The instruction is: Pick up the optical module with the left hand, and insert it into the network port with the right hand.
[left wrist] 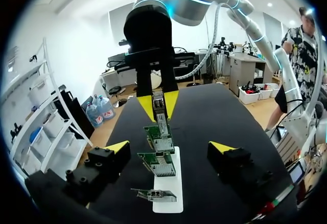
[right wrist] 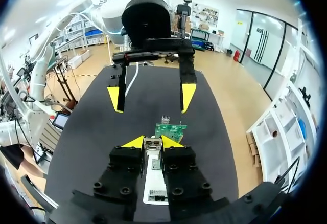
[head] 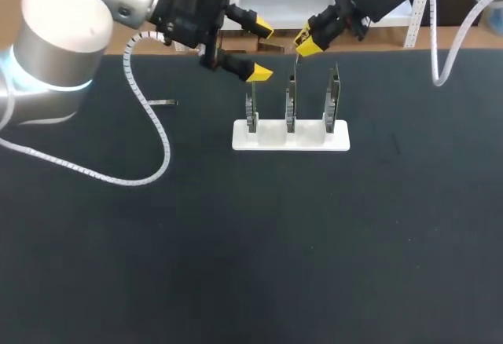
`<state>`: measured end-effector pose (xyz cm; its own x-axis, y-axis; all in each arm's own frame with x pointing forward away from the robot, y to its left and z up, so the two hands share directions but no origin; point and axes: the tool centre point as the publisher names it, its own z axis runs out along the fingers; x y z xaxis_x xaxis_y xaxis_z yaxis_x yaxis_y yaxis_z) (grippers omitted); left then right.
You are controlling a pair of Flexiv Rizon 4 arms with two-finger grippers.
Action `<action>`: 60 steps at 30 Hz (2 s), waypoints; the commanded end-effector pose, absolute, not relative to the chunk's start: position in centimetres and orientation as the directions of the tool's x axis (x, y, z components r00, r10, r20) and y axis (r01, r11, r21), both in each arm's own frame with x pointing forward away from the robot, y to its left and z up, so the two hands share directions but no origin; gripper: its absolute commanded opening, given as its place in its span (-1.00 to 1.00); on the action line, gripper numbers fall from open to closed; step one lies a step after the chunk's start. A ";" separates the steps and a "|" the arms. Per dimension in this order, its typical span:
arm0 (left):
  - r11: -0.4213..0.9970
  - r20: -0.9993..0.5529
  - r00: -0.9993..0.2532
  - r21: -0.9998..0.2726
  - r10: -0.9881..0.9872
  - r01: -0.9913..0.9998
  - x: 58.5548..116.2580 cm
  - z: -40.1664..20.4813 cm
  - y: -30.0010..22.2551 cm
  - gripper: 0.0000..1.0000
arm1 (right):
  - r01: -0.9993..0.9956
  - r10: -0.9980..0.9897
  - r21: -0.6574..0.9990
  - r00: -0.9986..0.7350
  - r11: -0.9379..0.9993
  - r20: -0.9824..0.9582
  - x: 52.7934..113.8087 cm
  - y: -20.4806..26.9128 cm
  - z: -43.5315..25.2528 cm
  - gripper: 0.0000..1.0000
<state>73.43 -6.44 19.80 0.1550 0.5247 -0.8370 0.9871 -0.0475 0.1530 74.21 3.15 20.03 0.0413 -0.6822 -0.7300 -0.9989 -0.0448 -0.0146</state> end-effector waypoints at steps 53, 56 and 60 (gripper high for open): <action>-0.043 -0.848 0.158 0.159 0.506 0.986 73.1 19.9 -6.2 1.00 | -0.993 -0.743 0.077 0.012 -0.085 -0.669 73.4 3.9 17.5 -1.00; -0.043 -0.848 0.158 0.159 0.506 0.986 73.1 19.9 -6.2 1.00 | -0.993 -0.744 0.082 0.010 -0.086 -0.668 73.4 3.9 17.5 -1.00; -0.043 -0.848 0.158 0.159 0.506 0.986 73.1 19.9 -6.2 1.00 | -0.992 -0.745 0.089 0.007 -0.090 -0.667 73.5 3.8 17.3 -1.00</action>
